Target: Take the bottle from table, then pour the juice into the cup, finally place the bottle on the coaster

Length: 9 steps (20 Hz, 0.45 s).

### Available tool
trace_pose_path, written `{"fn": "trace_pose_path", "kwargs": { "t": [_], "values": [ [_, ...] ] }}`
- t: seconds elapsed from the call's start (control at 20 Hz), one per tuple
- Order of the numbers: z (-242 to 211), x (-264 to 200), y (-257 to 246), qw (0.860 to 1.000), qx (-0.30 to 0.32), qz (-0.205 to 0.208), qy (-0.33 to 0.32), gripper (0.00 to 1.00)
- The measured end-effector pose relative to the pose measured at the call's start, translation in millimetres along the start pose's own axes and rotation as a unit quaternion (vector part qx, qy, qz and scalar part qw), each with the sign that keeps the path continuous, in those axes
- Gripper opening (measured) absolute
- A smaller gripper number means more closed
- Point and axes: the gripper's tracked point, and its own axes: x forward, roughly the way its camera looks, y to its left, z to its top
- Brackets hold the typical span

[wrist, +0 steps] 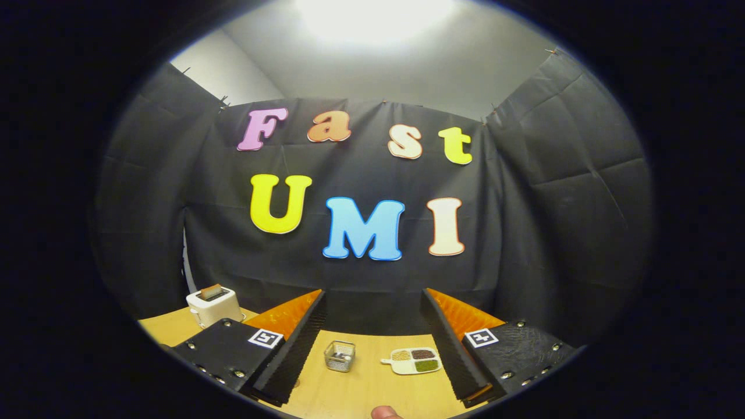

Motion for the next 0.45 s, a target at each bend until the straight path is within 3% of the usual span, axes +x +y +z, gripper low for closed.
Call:
{"fn": "trace_pose_path", "kwargs": {
  "t": [0.45],
  "values": [
    [6,-11,-28,1.0,-0.006,0.012,0.006,0.98]
  ]
}}
